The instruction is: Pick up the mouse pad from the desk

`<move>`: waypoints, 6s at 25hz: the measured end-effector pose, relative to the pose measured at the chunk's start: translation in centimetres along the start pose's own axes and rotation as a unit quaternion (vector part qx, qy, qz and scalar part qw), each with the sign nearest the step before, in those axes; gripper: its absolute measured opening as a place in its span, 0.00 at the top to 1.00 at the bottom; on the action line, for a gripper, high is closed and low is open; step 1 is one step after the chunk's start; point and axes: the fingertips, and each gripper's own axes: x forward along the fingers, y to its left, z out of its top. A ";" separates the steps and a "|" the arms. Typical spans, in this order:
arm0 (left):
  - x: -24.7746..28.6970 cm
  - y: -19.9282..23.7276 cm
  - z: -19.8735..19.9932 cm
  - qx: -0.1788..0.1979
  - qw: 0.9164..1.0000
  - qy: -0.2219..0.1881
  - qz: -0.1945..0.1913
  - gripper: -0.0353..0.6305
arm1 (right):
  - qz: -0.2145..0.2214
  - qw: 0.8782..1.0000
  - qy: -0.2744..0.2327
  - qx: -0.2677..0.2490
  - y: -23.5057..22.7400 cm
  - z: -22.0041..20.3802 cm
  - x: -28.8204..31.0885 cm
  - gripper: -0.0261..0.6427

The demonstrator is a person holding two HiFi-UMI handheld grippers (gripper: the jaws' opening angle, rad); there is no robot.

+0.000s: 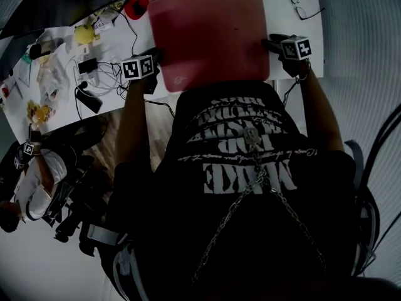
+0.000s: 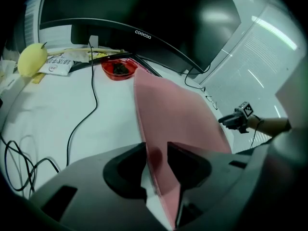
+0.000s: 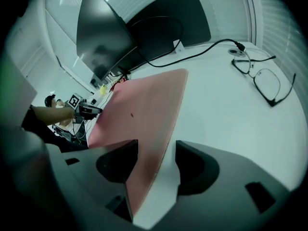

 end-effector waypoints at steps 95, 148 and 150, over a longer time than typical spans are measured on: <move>-24.8 -21.3 16.1 0.126 0.950 -0.255 -0.129 0.91 | 0.190 0.927 -0.313 -0.082 28.0 15.9 -23.9 0.94; -9.7 -12.7 8.4 0.018 0.989 -0.114 -0.095 0.91 | 0.030 0.982 -0.184 0.019 18.7 9.7 -9.4 0.94; -7.8 -11.6 7.2 0.007 0.991 -0.097 -0.088 0.91 | 0.020 0.986 -0.166 0.027 17.3 8.9 -7.3 0.94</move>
